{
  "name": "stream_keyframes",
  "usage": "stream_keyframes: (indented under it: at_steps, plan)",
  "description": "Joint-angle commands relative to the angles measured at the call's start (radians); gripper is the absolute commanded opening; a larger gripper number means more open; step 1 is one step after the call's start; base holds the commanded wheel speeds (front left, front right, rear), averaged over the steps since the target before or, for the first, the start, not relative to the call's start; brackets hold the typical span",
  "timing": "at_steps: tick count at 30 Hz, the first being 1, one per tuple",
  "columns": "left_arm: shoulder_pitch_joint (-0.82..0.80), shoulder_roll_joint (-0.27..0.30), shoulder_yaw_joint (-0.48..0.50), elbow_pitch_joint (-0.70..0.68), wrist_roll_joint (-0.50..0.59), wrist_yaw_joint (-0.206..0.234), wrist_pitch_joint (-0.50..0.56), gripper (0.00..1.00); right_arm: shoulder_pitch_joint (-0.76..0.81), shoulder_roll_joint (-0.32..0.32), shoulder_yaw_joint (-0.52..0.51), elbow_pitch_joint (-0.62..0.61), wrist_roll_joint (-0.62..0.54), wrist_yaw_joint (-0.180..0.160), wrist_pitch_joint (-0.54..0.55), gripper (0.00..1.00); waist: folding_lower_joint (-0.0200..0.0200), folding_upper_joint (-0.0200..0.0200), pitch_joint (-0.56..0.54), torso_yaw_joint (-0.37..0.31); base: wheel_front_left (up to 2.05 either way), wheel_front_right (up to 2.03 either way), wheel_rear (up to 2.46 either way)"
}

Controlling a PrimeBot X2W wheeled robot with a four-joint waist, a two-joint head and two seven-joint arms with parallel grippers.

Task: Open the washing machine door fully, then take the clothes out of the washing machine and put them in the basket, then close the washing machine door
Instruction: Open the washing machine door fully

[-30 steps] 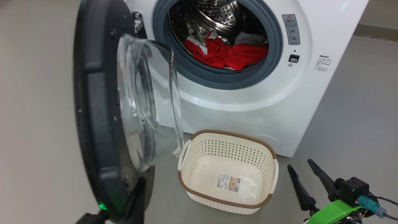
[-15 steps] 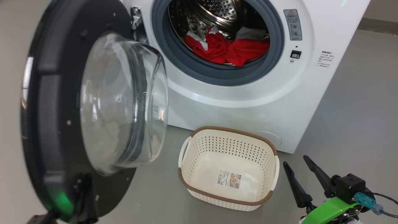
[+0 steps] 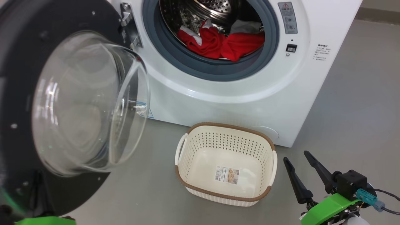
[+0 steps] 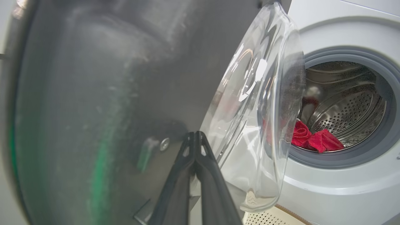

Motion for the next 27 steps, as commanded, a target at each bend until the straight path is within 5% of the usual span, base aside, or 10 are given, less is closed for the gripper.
stream_keyframes:
  at_steps: [1, 27]
  plan:
    - [-0.054, 0.052, 0.061, -0.002, 0.012, 0.015, -0.013, 0.0, -0.032, -0.007, 0.024, -0.027, -0.003, 0.002, -0.012, 1.0, 0.0, 0.0, 0.011, -0.009, 0.0, 0.0, 0.0]
    - [-0.344, 0.136, 0.443, 0.367, 0.136, -0.093, -0.014, 0.0, -0.104, -0.024, 0.02, -0.038, -0.02, 0.002, -0.012, 1.0, 0.0, 0.0, 0.137, -0.062, 0.0, 0.0, 0.0]
